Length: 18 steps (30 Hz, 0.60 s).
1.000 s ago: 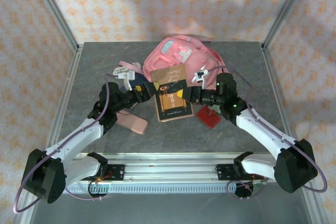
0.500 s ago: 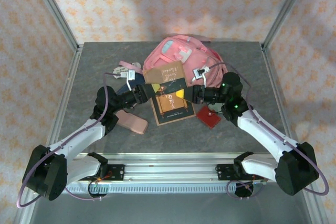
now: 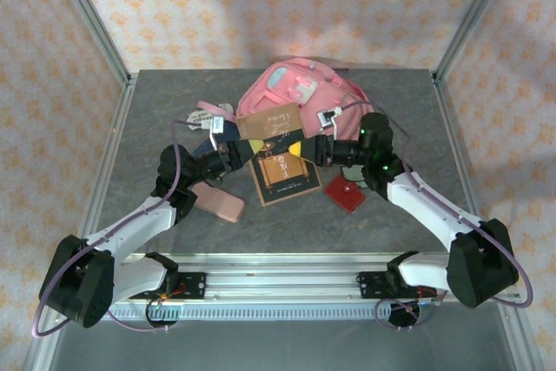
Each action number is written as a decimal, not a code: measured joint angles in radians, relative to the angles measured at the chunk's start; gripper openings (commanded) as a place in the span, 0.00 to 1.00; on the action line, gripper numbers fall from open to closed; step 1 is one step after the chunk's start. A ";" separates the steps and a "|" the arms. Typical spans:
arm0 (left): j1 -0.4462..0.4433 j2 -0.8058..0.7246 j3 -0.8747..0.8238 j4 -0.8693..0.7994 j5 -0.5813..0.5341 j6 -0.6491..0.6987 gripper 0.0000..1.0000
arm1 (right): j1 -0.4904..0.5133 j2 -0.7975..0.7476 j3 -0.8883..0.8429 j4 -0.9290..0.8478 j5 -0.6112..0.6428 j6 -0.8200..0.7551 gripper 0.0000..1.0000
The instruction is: Pack books, pencil case, and school supplies into a backpack
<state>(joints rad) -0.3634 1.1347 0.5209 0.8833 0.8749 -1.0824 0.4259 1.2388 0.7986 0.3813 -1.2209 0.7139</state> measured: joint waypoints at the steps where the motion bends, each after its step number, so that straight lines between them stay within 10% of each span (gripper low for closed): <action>1: 0.005 0.000 -0.007 0.007 -0.021 -0.014 0.00 | -0.002 0.000 0.000 0.005 0.011 0.005 0.54; 18: -0.017 0.042 -0.064 0.206 -0.384 -0.177 0.00 | 0.112 -0.124 -0.235 0.359 0.378 0.257 0.65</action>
<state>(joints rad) -0.3805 1.1770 0.4564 1.0893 0.4908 -1.2594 0.5377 1.1145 0.5640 0.7406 -0.8433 0.9710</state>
